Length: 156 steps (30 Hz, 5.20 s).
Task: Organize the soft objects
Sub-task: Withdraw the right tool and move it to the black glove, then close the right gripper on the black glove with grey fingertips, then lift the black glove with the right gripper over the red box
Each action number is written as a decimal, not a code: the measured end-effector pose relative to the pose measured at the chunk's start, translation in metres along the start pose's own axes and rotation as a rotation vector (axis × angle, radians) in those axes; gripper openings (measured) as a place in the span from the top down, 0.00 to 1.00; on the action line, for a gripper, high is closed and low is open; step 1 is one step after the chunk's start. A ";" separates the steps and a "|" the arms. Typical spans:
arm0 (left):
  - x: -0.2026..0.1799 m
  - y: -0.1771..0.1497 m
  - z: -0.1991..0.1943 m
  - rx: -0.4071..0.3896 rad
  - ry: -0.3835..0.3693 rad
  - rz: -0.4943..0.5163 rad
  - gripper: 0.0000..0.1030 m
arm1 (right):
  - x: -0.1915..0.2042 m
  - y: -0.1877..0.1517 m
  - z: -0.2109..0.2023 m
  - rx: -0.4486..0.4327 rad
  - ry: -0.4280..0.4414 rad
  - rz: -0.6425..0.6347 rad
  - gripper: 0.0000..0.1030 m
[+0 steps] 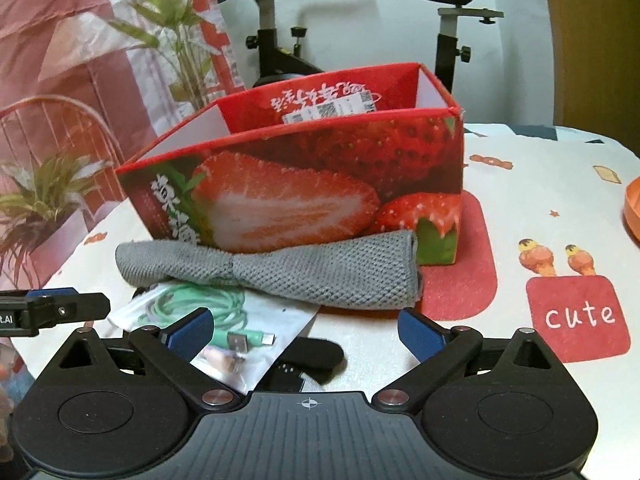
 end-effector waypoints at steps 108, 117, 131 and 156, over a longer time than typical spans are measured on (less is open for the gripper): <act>-0.015 0.031 -0.062 -0.241 -0.070 -0.044 0.88 | 0.075 0.006 -0.061 -0.085 0.305 -0.221 0.87; -0.016 0.031 -0.055 -0.228 -0.086 -0.044 0.88 | 0.069 0.008 -0.061 -0.110 0.286 -0.203 0.87; -0.036 0.108 -0.025 -0.267 -0.187 -0.014 0.88 | 0.051 0.092 -0.050 -0.242 0.206 -0.225 0.87; -0.022 0.147 0.172 0.128 -0.154 -0.055 0.88 | -0.016 0.170 0.148 0.130 0.025 -0.181 0.87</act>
Point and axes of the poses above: each gripper's, at about its wrist camera, not at the fingertips, and z roughly the way its jaws point, x to its left, y to its top, the point moved 7 cm from there along z, roughly the way its jaws point, and after that the axes turned 12 degrees about -x, right-handed, at the moved point
